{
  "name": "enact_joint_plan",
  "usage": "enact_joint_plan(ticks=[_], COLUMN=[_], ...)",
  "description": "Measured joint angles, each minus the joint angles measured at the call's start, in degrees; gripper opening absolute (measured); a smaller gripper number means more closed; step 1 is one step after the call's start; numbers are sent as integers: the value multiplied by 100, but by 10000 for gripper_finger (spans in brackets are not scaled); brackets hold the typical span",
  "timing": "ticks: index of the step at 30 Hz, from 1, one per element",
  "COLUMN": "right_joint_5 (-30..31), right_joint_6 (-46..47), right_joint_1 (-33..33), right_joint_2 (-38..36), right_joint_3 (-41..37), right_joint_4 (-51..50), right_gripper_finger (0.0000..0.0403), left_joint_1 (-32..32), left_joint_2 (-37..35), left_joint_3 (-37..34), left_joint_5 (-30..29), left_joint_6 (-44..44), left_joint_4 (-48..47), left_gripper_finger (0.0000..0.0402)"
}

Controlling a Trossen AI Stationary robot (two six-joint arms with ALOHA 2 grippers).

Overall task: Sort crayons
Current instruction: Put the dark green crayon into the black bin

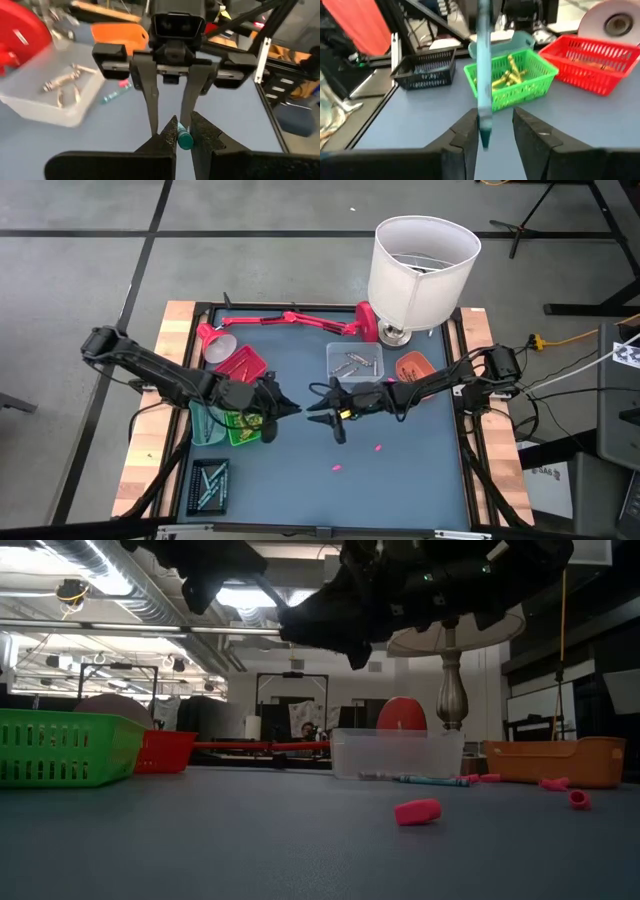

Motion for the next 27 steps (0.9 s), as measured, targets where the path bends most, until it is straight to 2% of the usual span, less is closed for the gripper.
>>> enact_joint_plan(ticks=[3, 6, 10, 14, 16, 20, 27], right_joint_5=[-181, -505, -776, -834, -836, -838, -795], right_joint_6=[0, 0, 0, 0, 0, 126, 616], right_joint_1=[2, 9, -2, 0, 2, 2, 2], right_joint_2=[0, 0, 0, 0, 0, 0, 0], right_joint_3=[0, 0, 0, 0, 0, -2, -2], right_joint_4=[-265, -478, -702, -869, -983, -1257, -1670], right_gripper_finger=[120, 120, 120, 120, 120, 120, 120], left_joint_1=[3, 5, -33, -186, -414, -1032, -1943], left_joint_2=[-106, -243, -340, -347, -347, -345, -345], left_joint_3=[0, 0, 0, 0, 0, 0, 0], left_joint_5=[326, 950, 2326, 4044, 4530, 4642, 4548], left_joint_6=[-222, -650, -1416, -2370, -2908, -3925, -5248], left_joint_4=[-324, -843, -1724, -2534, -2898, -3362, -3454], left_gripper_finger=[14, 14, 14, 14, 14, 14, 14])
